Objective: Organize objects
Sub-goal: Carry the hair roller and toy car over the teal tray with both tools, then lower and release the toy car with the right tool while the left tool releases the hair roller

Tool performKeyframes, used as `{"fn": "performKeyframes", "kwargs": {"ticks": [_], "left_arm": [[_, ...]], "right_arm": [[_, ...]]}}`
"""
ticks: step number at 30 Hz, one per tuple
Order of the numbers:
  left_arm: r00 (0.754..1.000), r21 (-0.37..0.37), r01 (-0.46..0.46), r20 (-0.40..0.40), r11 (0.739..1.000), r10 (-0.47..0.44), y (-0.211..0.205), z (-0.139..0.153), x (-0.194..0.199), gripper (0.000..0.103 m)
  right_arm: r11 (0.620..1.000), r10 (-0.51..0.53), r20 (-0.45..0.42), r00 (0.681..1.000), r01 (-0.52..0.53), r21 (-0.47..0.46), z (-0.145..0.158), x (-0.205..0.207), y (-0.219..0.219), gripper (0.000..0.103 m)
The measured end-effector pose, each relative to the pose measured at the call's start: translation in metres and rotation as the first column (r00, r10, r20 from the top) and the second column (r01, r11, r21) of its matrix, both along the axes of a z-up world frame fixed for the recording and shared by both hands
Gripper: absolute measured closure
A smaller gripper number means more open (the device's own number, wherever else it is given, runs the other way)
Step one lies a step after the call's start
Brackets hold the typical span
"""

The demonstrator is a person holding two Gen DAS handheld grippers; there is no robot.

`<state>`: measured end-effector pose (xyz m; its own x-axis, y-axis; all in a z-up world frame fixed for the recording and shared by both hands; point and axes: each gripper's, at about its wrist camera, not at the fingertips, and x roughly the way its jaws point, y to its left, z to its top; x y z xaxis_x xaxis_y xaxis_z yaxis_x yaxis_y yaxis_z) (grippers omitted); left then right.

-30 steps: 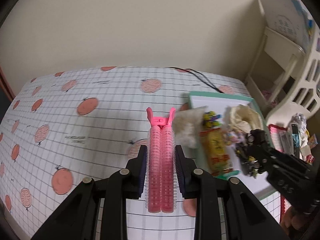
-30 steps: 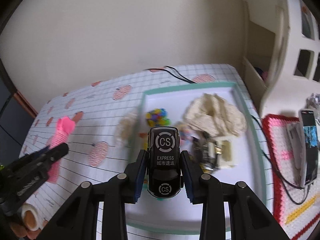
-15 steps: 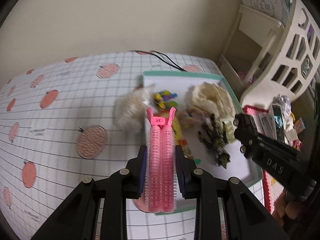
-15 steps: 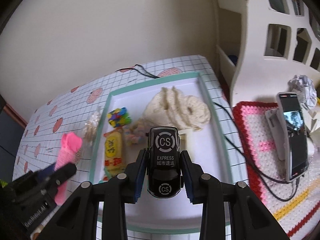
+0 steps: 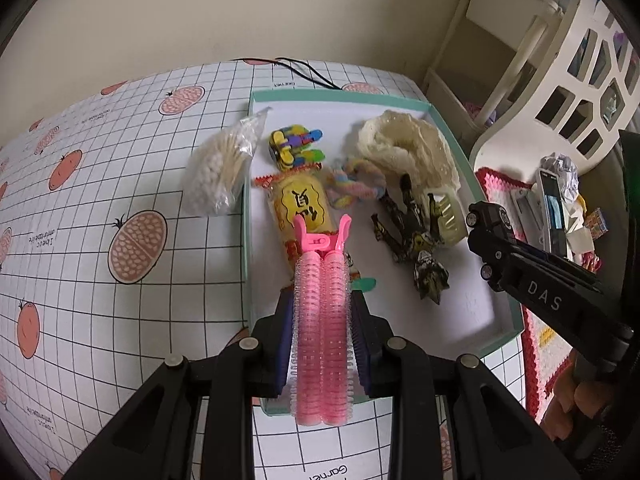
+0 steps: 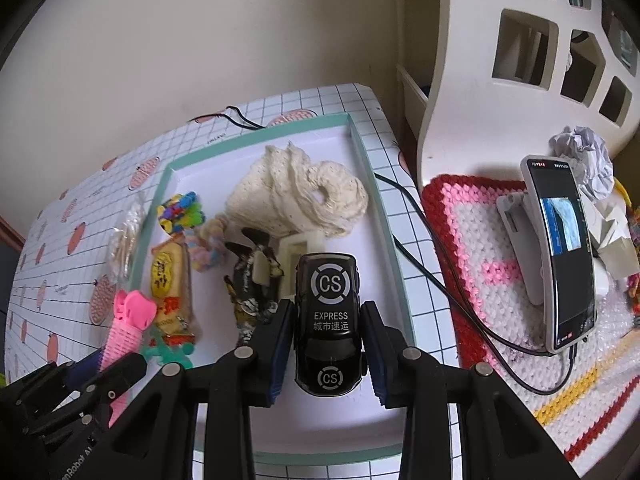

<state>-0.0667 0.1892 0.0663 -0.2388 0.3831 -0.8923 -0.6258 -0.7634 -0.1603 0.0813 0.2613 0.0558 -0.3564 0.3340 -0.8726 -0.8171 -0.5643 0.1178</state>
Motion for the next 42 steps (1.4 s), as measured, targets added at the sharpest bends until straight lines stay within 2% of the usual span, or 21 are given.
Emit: {"fn": "performKeyframes", "kwargs": {"ticks": [5, 23, 42], "left_arm": [[1.000, -0.029, 0.012, 0.003, 1.000, -0.012, 0.006, -0.008, 0.004, 0.075], [0.999, -0.060, 0.037, 0.021, 0.998, -0.036, 0.015, -0.019, 0.009, 0.075], [0.998, -0.036, 0.055, 0.033, 0.998, -0.054, 0.018, -0.012, 0.012, 0.075]], "right_arm": [[1.000, 0.006, 0.026, 1.000, -0.006, -0.002, -0.005, -0.001, -0.001, 0.067], [1.000, 0.018, 0.082, 0.996, -0.016, -0.019, -0.016, -0.007, -0.002, 0.067], [1.000, 0.018, 0.087, 0.996, -0.017, -0.015, -0.012, -0.005, 0.000, 0.063]]}}
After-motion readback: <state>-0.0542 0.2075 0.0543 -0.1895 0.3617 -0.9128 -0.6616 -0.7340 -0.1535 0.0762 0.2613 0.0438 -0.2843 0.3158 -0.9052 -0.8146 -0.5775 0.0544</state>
